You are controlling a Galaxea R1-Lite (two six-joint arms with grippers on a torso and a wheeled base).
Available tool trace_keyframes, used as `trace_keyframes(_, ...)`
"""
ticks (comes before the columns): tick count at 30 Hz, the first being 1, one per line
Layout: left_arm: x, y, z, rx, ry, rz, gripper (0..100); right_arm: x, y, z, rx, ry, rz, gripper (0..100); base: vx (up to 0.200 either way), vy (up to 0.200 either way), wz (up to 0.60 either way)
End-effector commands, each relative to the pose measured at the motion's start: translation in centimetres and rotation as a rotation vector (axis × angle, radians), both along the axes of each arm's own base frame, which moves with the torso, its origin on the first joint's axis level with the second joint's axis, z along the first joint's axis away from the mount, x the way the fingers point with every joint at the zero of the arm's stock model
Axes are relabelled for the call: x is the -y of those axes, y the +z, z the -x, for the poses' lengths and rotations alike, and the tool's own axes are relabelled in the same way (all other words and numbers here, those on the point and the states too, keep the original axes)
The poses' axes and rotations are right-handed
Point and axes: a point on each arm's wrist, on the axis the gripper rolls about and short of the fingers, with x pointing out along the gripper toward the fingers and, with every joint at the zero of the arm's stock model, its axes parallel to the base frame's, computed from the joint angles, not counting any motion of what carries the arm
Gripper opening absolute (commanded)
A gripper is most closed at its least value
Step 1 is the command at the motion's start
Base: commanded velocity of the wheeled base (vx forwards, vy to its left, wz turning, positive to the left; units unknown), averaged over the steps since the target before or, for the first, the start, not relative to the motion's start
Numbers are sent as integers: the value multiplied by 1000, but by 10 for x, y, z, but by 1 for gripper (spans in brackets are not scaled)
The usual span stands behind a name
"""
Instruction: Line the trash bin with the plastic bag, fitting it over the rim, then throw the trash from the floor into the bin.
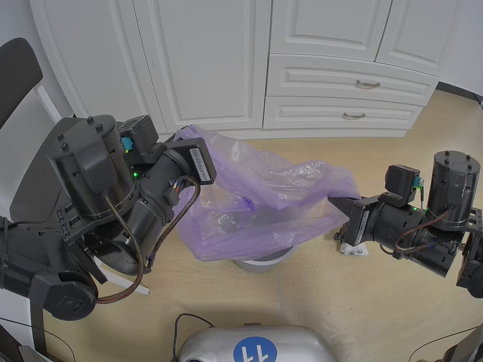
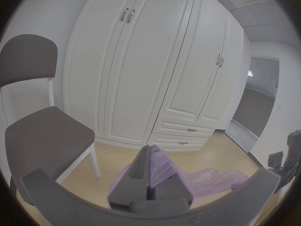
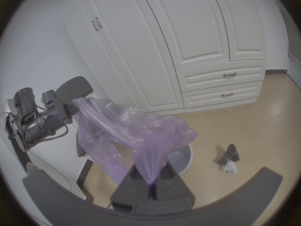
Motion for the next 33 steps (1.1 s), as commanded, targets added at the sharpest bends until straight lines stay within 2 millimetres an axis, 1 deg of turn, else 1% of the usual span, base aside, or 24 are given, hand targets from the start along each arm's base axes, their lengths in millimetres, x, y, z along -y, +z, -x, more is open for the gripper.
trace_keyframes(1,2,0,1,1,-6,2,0,-3,-2,1,2,10,-3,0,0,0,0)
trace_keyframes(7,4,-2,1,-5,-9,-4,0,-4,-1,2,7,16,-8,0,0,0,0)
trace_keyframes(13,8,4,16,9,-55,12,0,-6,-2,8,6,40,-5,0,0,0,0)
trace_keyframes(20,7,6,17,11,-55,17,0,-8,-2,12,7,58,-6,0,0,0,0)
trace_keyframes(24,2,10,21,19,-55,22,0,-6,2,14,19,58,-15,0,0,0,0)
trace_keyframes(33,3,8,20,13,-56,12,0,-4,2,17,21,59,-14,0,0,0,0)
